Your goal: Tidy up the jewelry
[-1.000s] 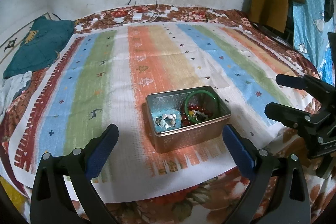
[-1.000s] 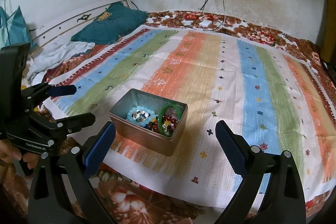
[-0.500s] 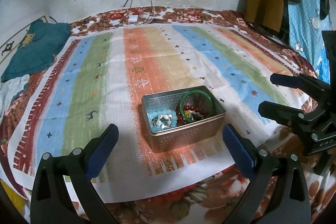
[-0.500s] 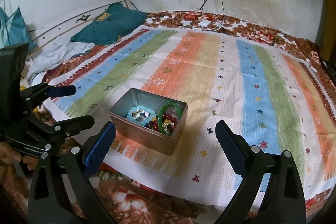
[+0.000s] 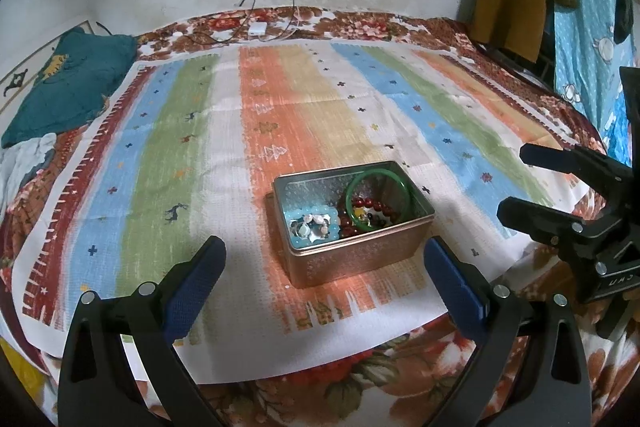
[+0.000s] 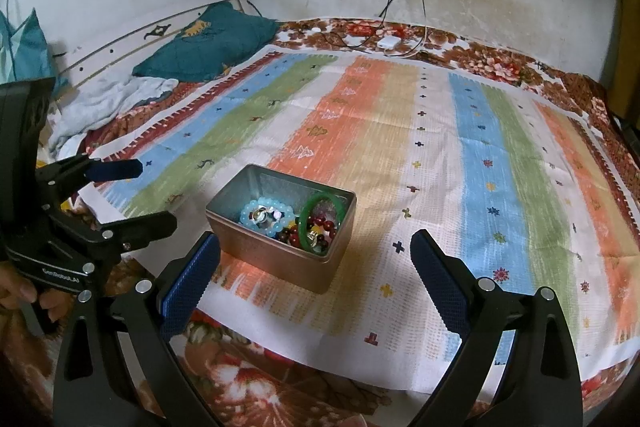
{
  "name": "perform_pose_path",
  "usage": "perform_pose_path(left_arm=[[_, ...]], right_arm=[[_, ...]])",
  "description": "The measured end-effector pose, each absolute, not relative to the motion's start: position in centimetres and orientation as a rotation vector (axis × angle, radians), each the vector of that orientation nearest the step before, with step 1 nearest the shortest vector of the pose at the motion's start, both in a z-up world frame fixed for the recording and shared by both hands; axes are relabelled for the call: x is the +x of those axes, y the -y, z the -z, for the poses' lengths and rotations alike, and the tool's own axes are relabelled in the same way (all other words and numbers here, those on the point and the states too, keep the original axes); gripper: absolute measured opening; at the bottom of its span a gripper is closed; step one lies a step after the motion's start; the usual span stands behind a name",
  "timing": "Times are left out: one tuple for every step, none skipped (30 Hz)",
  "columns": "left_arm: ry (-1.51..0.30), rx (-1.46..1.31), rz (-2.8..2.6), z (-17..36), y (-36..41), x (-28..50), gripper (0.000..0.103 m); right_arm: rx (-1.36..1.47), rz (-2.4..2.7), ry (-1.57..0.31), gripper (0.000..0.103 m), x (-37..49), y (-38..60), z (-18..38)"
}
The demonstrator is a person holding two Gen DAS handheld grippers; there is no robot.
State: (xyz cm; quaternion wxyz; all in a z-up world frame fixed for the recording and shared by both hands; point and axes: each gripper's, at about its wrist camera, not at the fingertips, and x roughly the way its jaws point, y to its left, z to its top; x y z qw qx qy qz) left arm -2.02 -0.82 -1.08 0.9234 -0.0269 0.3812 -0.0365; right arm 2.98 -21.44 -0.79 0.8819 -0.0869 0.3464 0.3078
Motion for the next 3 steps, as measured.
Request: perform_pose_path(left_arm=[[-0.783,-0.053,0.077,1.13,0.83,-1.98,0.097],[-0.783,-0.052,0.081,1.11,0.82,-2.01,0.097],[-0.783,-0.052,0.084,1.15,0.86,-1.96,0.097]], right_arm=[[-0.18,-0.641,-0.72,0.097,2.97,21.43,0.78],[-0.179,-0.642,-0.719,0.097,2.97,21.46,0.77],[-0.178,-0.644,-0.718,0.097,2.94,21.49,0.82]])
